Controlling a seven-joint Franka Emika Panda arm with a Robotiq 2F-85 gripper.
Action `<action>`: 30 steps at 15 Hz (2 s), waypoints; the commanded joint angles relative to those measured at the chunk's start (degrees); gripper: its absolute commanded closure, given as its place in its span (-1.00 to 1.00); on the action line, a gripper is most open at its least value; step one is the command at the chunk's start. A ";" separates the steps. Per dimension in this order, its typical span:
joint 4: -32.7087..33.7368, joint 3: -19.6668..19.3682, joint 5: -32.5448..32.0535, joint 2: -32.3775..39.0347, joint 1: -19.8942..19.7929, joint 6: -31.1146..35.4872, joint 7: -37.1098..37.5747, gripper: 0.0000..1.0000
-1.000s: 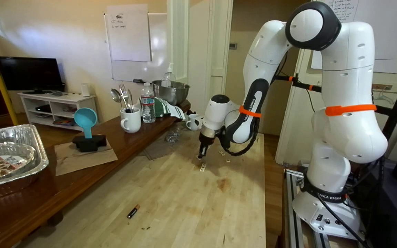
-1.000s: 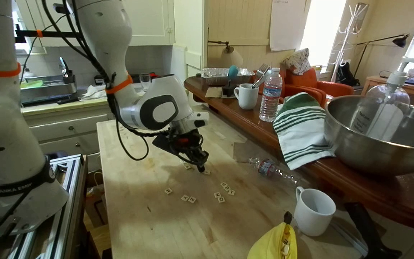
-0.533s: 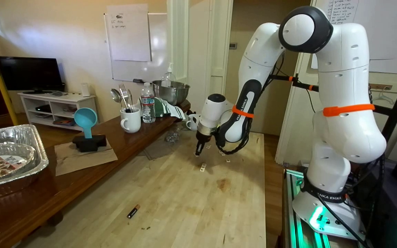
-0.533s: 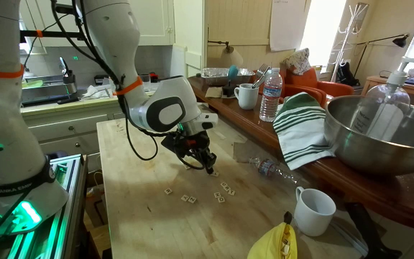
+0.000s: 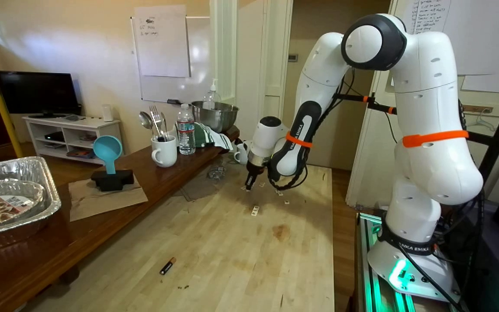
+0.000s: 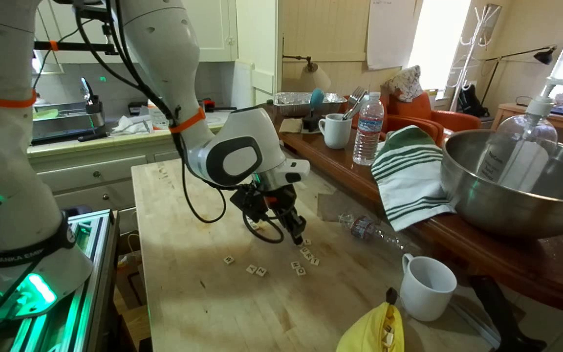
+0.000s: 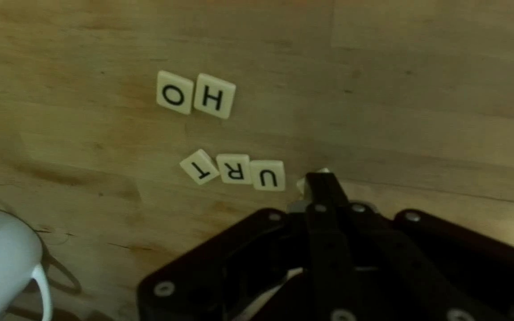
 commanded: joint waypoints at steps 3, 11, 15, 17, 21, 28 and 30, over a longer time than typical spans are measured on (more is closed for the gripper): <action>-1.07 2.13 2.10 -0.79 -3.47 -0.91 -0.40 1.00; -3.10 2.42 2.64 -4.46 -8.03 1.07 -0.12 1.00; -1.77 4.35 4.81 -3.22 -10.77 0.50 -0.23 1.00; -1.47 6.14 9.53 -2.85 -11.95 0.28 -2.97 1.00; 0.75 8.47 14.97 -1.62 -13.66 -0.35 -4.58 1.00; 4.54 9.72 19.14 1.22 -15.47 -1.63 -6.33 1.00; 5.19 10.14 19.77 1.95 -15.87 -1.84 -6.61 1.00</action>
